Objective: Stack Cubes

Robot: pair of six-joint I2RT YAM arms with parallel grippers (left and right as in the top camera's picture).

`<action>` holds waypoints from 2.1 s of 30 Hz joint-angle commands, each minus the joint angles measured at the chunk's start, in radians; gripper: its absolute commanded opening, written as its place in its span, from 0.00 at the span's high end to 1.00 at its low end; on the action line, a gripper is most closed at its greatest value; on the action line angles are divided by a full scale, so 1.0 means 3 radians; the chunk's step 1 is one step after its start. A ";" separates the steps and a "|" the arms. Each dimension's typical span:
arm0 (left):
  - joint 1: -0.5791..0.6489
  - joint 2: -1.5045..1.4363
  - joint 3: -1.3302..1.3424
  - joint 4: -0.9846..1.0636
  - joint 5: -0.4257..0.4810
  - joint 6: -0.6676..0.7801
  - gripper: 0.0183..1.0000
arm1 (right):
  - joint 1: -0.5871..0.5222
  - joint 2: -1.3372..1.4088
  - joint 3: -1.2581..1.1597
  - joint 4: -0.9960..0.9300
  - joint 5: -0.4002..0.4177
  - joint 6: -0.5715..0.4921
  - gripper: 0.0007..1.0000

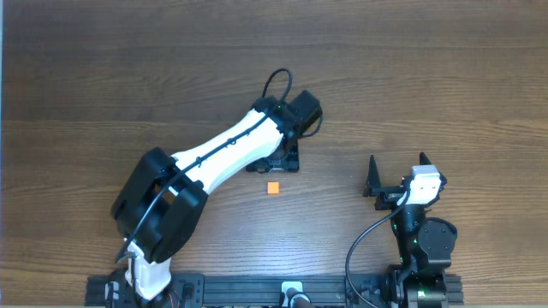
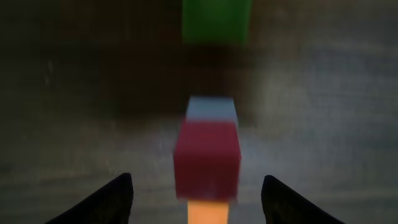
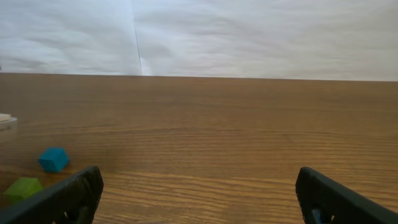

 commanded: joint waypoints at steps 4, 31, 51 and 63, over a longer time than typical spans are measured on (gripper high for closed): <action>-0.0226 -0.0224 -0.0140 -0.0107 0.0064 -0.0298 0.35 | 0.0013 -0.0029 -0.0018 -0.0009 -0.0025 -0.0001 0.01; -0.0271 -0.0268 -0.0708 0.0483 0.0258 -0.0373 0.39 | 0.0013 -0.0029 -0.0018 -0.0009 -0.0025 -0.0001 0.01; -0.0234 -0.0270 -0.0740 0.0476 0.0209 -0.0362 0.69 | 0.0013 -0.0029 -0.0018 -0.0009 -0.0025 -0.0001 0.01; -0.0234 -0.0285 -0.0739 0.0465 0.0186 -0.0364 0.98 | 0.0013 -0.0029 -0.0018 -0.0009 -0.0025 -0.0001 0.01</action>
